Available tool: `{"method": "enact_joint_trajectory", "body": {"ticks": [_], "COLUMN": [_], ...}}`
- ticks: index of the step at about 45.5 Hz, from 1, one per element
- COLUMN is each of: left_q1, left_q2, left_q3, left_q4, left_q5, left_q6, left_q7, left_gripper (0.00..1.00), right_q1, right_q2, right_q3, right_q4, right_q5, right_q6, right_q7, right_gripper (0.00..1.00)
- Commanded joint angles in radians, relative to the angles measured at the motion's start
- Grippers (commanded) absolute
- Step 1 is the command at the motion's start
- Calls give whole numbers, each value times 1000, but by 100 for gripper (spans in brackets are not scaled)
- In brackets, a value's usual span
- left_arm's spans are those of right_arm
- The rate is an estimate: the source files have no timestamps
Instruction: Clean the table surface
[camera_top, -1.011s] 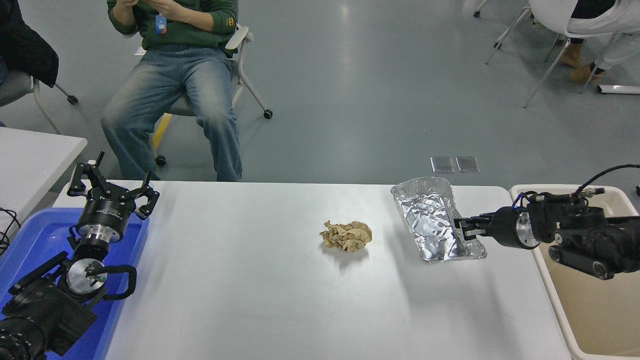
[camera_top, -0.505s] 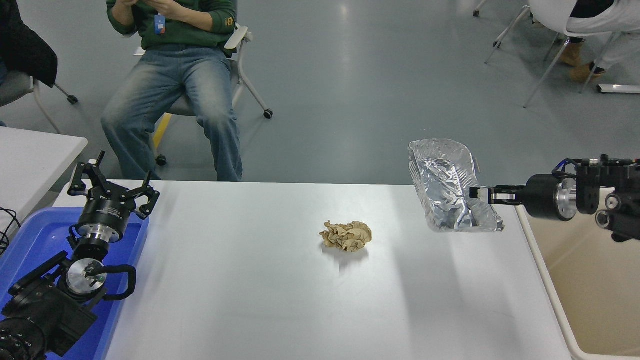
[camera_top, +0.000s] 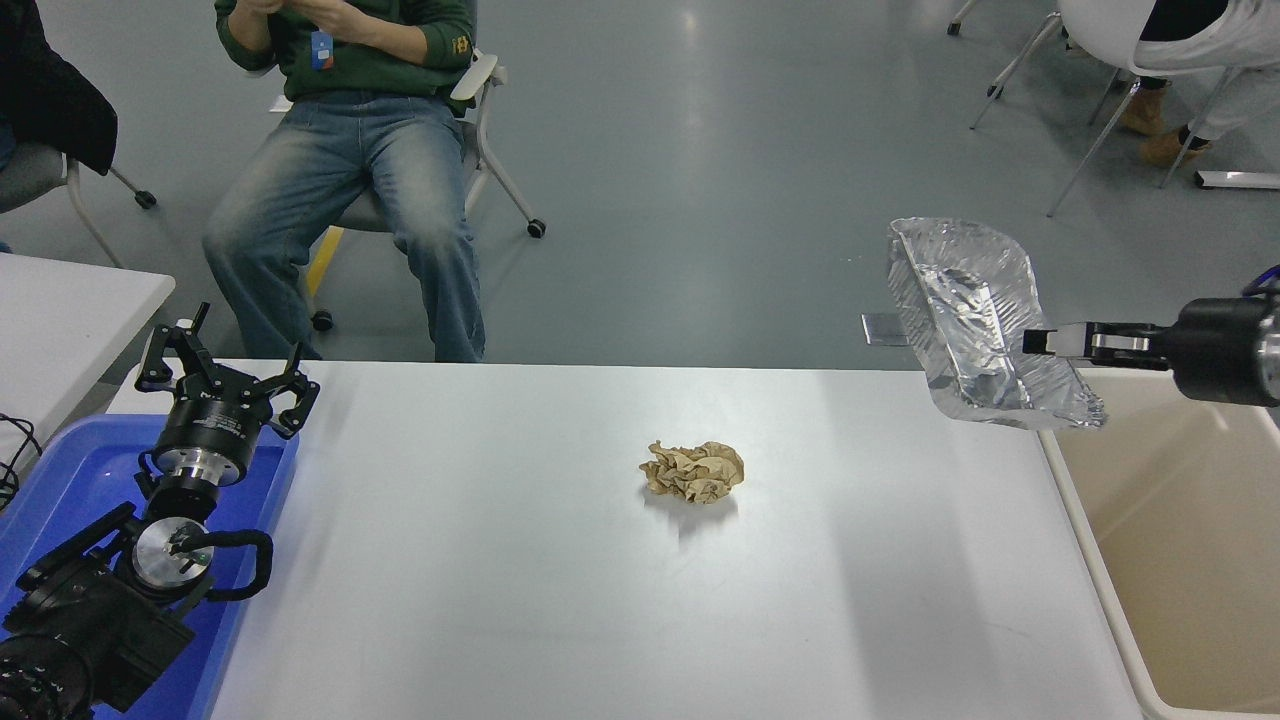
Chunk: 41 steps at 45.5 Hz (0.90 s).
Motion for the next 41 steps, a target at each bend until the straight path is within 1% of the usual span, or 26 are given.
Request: {"method": "enact_joint_trajectory", "body": {"ticks": [1, 15, 25, 35, 41], "left_q1": [0, 0, 0, 0, 0], "left_q2": [0, 0, 0, 0, 0], "left_q3": [0, 0, 0, 0, 0], "left_q4": [0, 0, 0, 0, 0], "left_q5": [0, 0, 0, 0, 0], "left_q6": [0, 0, 0, 0, 0], "left_q7": [1, -1, 1, 1, 1], "left_gripper": [100, 100, 100, 100, 100], "right_q1": [13, 8, -61, -150, -225], "right_q2": [-101, -190, -186, -176, -124], "right_q3": [-1, -7, -11, -10, -5], "right_q4": [10, -4, -96, -228, -318], "right_q5": [-76, -93, -120, -122, -122], "right_q6": [23, 25, 23, 14, -1], "right_q7": [45, 105, 154, 168, 180], "right_gripper": [0, 0, 0, 0, 0]}}
